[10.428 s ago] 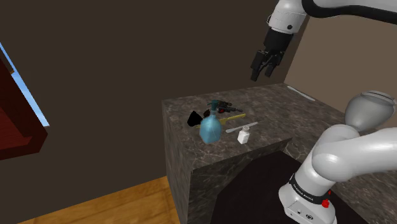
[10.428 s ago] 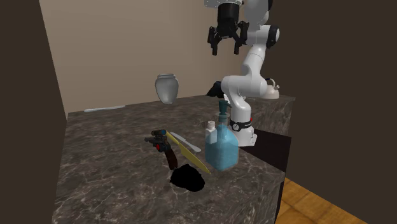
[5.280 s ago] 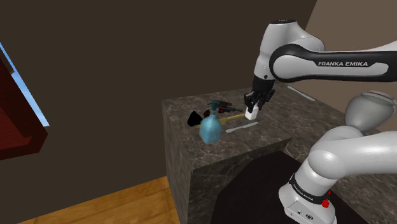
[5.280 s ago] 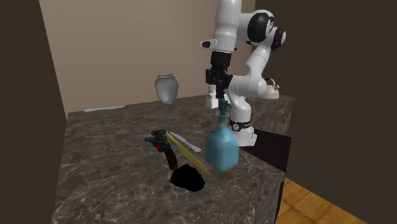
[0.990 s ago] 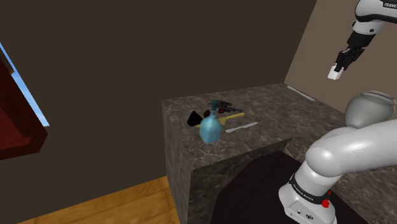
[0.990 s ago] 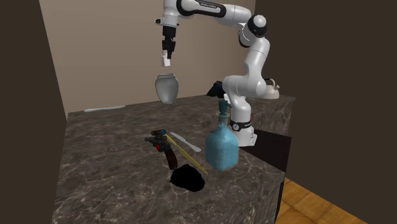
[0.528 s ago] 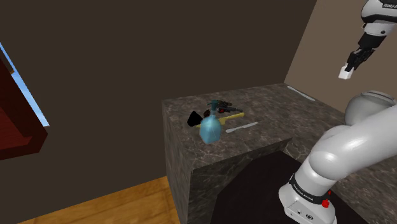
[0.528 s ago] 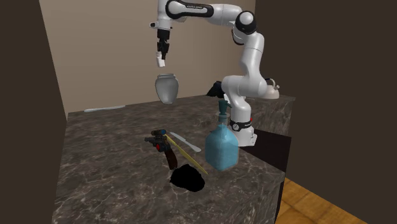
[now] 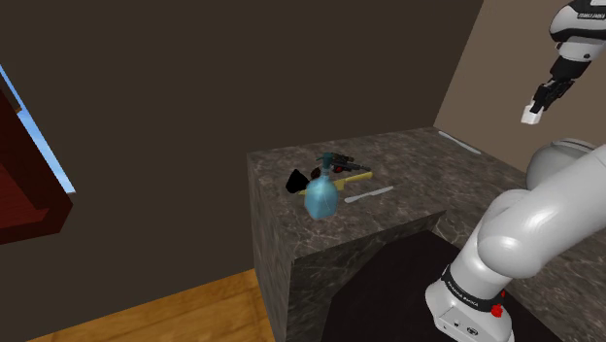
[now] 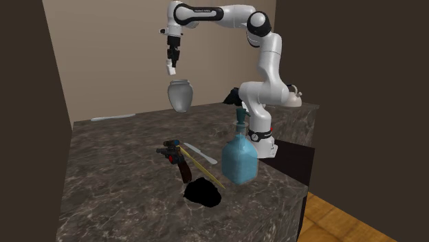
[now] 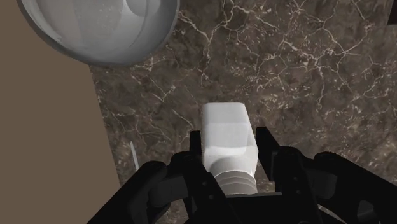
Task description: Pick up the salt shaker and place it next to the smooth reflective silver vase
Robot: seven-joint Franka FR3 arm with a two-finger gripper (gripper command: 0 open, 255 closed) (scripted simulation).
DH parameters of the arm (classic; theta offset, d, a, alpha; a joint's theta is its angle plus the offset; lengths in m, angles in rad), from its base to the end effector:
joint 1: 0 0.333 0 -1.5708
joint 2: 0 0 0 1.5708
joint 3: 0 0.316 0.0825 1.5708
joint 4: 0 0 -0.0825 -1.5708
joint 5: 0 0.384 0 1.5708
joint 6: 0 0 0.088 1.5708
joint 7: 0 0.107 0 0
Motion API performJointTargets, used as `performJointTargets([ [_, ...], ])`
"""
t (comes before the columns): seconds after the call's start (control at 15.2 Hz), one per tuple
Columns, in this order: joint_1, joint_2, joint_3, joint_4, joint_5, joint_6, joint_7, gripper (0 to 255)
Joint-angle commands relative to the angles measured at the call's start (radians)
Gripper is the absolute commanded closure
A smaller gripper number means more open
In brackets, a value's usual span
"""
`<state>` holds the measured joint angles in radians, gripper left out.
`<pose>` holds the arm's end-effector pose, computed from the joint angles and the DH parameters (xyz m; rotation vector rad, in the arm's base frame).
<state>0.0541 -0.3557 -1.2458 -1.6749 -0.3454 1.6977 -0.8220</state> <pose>0.0795 -0.5412 0.6277 2.9701 -0.5308 0.1030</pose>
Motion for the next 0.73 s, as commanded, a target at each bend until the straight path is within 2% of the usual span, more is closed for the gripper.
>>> performJointTargets([
  [0.0, -0.016, -0.012, 0.013, -0.035, -0.011, 0.025, 0.008, 255],
  [0.66, -0.046, -0.041, 0.012, -0.182, -0.045, 0.151, 0.034, 255],
])
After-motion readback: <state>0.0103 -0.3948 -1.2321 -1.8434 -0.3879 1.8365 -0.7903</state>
